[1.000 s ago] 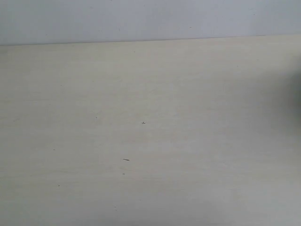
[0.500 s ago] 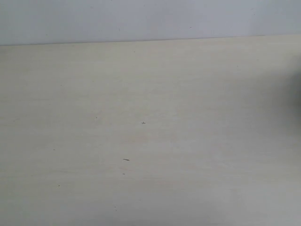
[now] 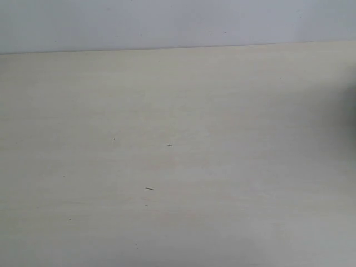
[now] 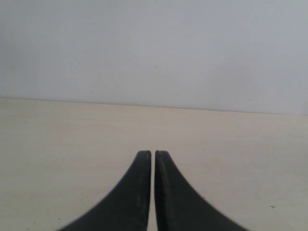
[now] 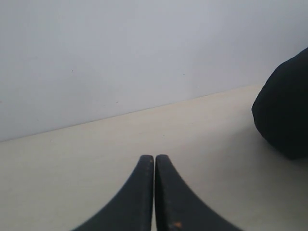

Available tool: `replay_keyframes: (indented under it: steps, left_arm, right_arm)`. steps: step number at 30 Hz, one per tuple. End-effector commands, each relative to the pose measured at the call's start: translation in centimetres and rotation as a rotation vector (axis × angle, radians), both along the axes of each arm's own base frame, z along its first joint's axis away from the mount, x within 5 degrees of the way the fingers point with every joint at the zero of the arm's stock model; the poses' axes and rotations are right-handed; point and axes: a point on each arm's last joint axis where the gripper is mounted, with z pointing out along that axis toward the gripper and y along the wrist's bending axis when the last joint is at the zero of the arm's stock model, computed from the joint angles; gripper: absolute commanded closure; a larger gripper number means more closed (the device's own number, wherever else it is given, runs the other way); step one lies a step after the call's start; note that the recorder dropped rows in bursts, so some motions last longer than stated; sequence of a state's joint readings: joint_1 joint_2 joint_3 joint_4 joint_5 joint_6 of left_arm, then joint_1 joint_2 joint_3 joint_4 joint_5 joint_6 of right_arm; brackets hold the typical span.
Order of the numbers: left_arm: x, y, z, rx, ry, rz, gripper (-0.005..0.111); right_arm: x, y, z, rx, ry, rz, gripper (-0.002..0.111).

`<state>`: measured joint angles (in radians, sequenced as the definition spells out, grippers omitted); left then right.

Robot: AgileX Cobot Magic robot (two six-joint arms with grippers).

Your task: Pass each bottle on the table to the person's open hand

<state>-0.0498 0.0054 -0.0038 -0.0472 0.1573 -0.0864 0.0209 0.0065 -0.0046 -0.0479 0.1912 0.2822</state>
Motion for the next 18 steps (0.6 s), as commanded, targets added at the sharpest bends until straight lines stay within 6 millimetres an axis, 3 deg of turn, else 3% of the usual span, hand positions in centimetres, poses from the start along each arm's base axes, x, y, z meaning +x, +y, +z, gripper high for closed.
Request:
replay_keyframes:
  steps: [1,18]
  left_arm:
    - [-0.02,0.02,-0.05,-0.001,-0.006,0.004,0.101]
    - [-0.02,0.02,-0.05,-0.001,-0.006,0.004,0.101]
  right_arm:
    - [-0.03,-0.05,-0.13,-0.004,-0.001,-0.008,0.107]
    - [-0.02,-0.04,0.01,-0.004,-0.017,-0.007,0.107]
